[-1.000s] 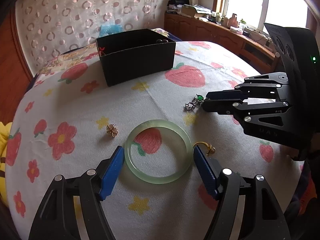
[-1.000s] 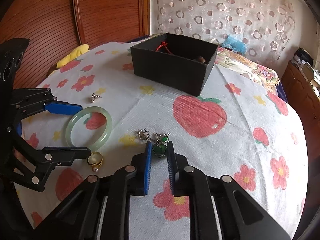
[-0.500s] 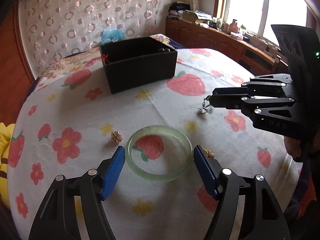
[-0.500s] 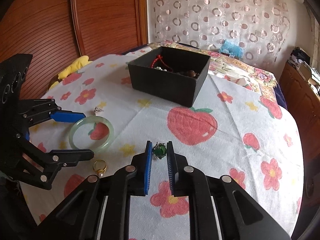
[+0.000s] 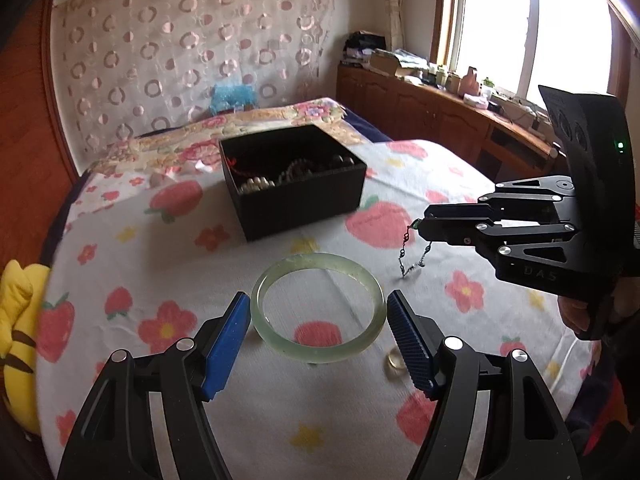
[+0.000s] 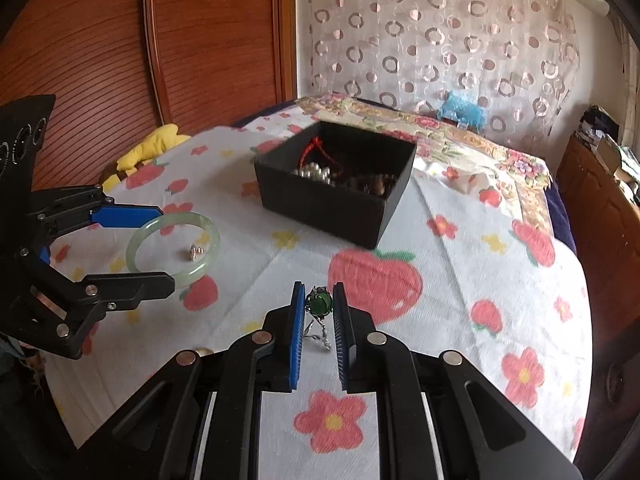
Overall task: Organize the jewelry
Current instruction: 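Grasp the green pendant with the right gripper while the left grasps the jade bangle, then lower the jade bangle and green pendant into the black box and open both grippers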
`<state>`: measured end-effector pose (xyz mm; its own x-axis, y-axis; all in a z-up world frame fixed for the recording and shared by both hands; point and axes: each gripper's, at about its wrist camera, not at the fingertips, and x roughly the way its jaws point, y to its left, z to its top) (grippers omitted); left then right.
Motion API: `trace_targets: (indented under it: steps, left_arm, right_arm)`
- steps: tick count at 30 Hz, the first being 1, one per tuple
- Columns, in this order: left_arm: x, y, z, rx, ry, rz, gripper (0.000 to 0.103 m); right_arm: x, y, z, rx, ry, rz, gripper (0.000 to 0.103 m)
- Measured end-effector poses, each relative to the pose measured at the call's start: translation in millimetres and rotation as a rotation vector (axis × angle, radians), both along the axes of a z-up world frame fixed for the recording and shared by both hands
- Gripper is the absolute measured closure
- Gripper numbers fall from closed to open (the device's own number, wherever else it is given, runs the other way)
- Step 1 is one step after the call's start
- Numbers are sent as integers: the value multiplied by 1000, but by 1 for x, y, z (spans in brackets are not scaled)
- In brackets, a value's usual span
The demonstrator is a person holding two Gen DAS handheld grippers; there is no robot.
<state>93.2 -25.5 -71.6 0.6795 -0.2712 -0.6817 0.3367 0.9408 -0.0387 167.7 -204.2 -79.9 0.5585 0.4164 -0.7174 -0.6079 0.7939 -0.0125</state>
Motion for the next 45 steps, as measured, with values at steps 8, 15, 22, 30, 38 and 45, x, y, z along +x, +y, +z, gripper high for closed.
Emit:
trace_targets:
  steps: [8, 15, 22, 30, 38, 45]
  left_arm:
    - [17, 4, 20, -7, -47, 8, 36]
    - [32, 9, 35, -10, -65, 8, 36]
    - [50, 8, 46, 12, -86, 9, 36]
    - [68, 7, 50, 22, -99, 19, 36]
    - [103, 13, 47, 15, -76, 51, 36]
    - [122, 2, 44, 31, -60, 27, 36]
  right_arm:
    - [21, 4, 30, 23, -52, 6, 87]
    - [56, 13, 51, 56, -64, -1, 87]
    - [101, 24, 55, 65, -38, -35, 87]
    - [133, 29, 48, 114, 28, -58, 87]
    - [141, 27, 35, 124, 72, -91, 87]
    - [138, 11, 37, 161, 88, -104, 87]
